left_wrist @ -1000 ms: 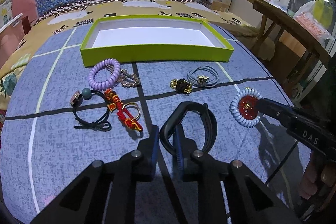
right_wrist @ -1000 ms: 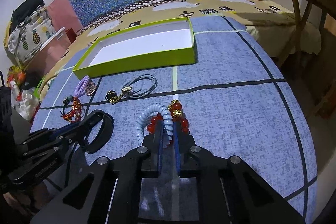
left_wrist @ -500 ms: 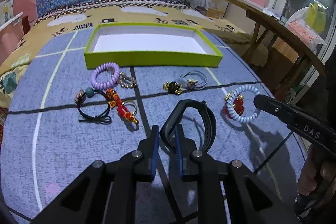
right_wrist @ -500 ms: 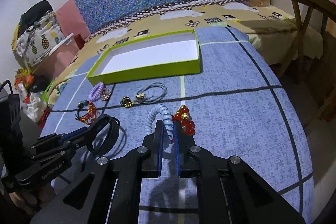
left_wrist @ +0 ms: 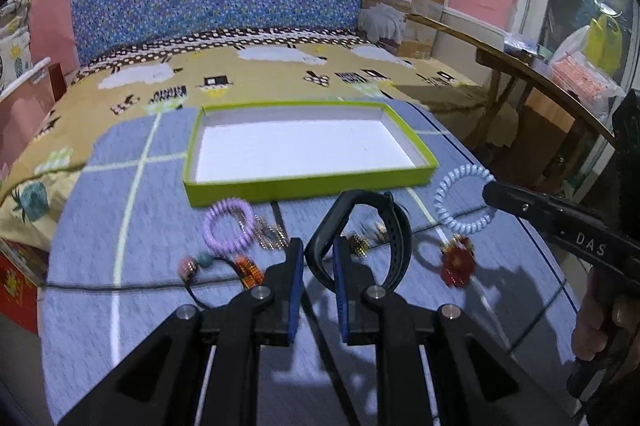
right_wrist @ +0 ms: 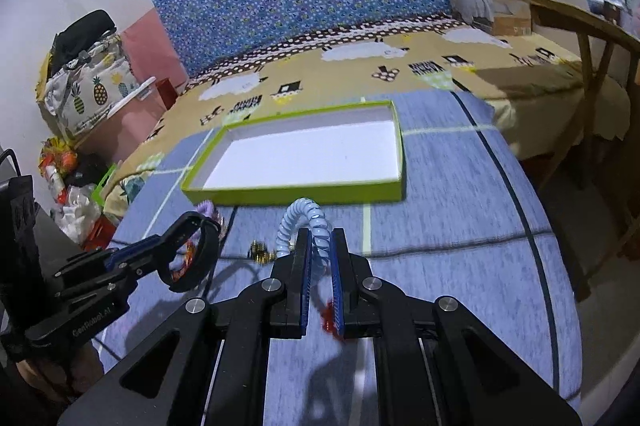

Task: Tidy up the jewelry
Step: 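Carry both items into the green box and open both tools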

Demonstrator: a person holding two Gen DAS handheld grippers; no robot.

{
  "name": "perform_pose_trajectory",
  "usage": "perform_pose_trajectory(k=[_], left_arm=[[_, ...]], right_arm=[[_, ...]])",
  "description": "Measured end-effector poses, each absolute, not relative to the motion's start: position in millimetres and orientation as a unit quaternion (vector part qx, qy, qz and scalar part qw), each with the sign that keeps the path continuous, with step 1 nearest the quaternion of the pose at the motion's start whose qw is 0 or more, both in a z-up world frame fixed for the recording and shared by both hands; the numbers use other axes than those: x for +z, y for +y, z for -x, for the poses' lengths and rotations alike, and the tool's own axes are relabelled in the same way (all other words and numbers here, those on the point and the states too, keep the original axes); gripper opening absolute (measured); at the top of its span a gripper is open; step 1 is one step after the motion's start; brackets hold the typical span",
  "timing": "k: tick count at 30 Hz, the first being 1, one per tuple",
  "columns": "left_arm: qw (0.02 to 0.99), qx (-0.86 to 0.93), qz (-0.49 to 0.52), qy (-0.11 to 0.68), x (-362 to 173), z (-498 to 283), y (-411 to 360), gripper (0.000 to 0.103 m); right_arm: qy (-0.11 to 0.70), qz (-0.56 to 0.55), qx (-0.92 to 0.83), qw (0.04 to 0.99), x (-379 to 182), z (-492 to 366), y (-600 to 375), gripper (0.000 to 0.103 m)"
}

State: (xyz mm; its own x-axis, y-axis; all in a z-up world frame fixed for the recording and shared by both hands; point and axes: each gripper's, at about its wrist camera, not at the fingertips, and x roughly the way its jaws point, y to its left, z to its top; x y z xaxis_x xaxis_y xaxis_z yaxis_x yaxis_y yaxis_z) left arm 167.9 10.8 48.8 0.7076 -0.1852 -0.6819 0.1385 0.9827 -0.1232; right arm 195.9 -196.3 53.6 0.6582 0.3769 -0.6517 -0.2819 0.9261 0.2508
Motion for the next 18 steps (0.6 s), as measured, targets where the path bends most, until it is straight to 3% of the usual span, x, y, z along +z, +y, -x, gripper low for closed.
perform_pose_trajectory(k=[18], left_arm=[[0.923, -0.031, 0.008, 0.383, 40, -307, 38, 0.015]], right_arm=[[0.404, -0.043, 0.169, 0.898, 30, -347, -162, 0.009]])
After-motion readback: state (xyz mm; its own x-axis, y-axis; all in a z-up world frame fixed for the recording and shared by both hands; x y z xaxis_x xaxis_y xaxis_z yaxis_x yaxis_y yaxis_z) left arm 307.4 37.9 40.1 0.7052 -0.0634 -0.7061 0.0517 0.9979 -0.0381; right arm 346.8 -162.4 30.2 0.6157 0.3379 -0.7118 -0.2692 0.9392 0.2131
